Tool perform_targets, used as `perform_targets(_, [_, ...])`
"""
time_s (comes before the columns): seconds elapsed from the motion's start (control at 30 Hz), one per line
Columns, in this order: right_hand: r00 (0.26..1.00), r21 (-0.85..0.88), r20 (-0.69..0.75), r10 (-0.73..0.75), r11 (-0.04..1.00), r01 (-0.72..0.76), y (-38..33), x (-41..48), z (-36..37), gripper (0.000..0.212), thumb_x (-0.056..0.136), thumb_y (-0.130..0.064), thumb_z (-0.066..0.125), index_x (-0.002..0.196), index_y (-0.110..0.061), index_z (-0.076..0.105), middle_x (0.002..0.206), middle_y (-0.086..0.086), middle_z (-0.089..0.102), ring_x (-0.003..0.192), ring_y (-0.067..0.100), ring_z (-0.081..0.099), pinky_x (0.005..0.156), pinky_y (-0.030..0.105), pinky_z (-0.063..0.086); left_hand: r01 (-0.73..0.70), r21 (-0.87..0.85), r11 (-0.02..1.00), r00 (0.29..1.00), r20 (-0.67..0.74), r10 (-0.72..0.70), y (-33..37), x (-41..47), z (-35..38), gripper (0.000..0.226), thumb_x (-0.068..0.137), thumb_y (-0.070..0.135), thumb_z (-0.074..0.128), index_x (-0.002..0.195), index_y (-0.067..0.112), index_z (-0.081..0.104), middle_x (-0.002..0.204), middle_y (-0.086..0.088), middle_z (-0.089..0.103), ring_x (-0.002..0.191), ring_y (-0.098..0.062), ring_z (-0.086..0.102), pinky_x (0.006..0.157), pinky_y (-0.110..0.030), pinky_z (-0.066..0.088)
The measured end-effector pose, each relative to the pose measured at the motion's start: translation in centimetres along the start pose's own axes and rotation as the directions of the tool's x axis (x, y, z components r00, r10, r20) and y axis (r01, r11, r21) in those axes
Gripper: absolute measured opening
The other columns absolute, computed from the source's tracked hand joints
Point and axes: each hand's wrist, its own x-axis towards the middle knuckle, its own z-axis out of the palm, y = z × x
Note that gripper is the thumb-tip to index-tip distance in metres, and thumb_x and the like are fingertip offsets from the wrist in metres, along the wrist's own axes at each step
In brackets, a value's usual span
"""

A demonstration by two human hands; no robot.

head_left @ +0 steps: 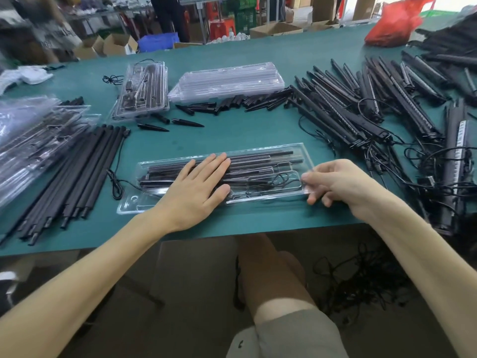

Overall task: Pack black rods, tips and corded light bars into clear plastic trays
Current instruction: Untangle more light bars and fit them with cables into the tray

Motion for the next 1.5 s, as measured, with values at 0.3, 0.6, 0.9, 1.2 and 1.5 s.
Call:
perform_targets(0.3, [0.999, -0.002, -0.024, -0.031, 1.000, 0.031, 0.31, 0.05, 0.40, 0.014, 0.095, -0.008, 0.066, 0.089, 0.004, 0.066, 0.059, 0.006, 0.062, 0.050, 0.017, 0.063, 0.041, 0.020, 0.046, -0.002, 0.000, 1.000, 1.000, -0.003, 0.002, -0.03, -0.12, 0.03, 0.074, 0.095, 0.064, -0.005, 0.161, 0.030, -0.002, 0.166, 0.019, -0.010, 0.150, 0.003, -0.017, 0.125, -0.037, -0.006])
perform_targets(0.6, [0.999, -0.028, 0.003, -0.032, 0.999, 0.032, 0.26, -0.27, 0.17, 0.015, 0.096, -0.010, 0.065, 0.092, 0.005, 0.066, 0.066, 0.013, 0.062, 0.054, 0.021, 0.062, 0.043, 0.020, 0.047, -0.005, -0.018, 1.000, 1.000, 0.004, 0.005, -0.07, -0.19, -0.24, 0.076, 0.094, 0.066, -0.003, 0.161, 0.031, 0.000, 0.166, 0.019, -0.008, 0.150, 0.004, -0.016, 0.126, -0.036, -0.006])
perform_targets(0.9, [0.998, -0.088, -0.031, -0.057, 0.995, 0.054, 0.48, -0.23, 0.56, 0.021, 0.097, -0.011, 0.064, 0.084, 0.005, 0.063, 0.058, 0.015, 0.063, 0.047, 0.022, 0.061, 0.044, 0.021, 0.048, -0.017, -0.060, 0.998, 0.998, 0.053, 0.020, -0.60, 0.12, -0.70, 0.075, 0.095, 0.067, 0.004, 0.161, 0.033, 0.002, 0.166, 0.021, -0.007, 0.150, 0.005, -0.014, 0.126, -0.034, -0.006])
perform_targets(1.2, [0.998, -0.070, -0.033, -0.048, 0.997, 0.045, 0.53, -0.07, 0.50, 0.019, 0.096, -0.012, 0.067, 0.086, 0.004, 0.065, 0.059, 0.013, 0.064, 0.049, 0.023, 0.060, 0.044, 0.021, 0.049, -0.008, -0.056, 0.998, 0.999, 0.030, 0.009, -0.24, -0.03, -0.65, 0.075, 0.094, 0.065, 0.003, 0.161, 0.031, 0.003, 0.166, 0.020, -0.006, 0.150, 0.004, -0.013, 0.126, -0.035, -0.004])
perform_targets(1.5, [0.996, -0.092, -0.068, -0.055, 0.995, 0.048, 0.70, 0.03, 0.81, 0.018, 0.096, -0.011, 0.065, 0.083, 0.001, 0.063, 0.064, 0.018, 0.063, 0.048, 0.022, 0.058, 0.042, 0.021, 0.046, -0.004, -0.002, 1.000, 1.000, -0.004, 0.004, 0.00, -0.14, -0.13, 0.077, 0.094, 0.064, -0.004, 0.161, 0.029, 0.002, 0.167, 0.016, -0.005, 0.152, 0.000, -0.012, 0.126, -0.038, -0.003])
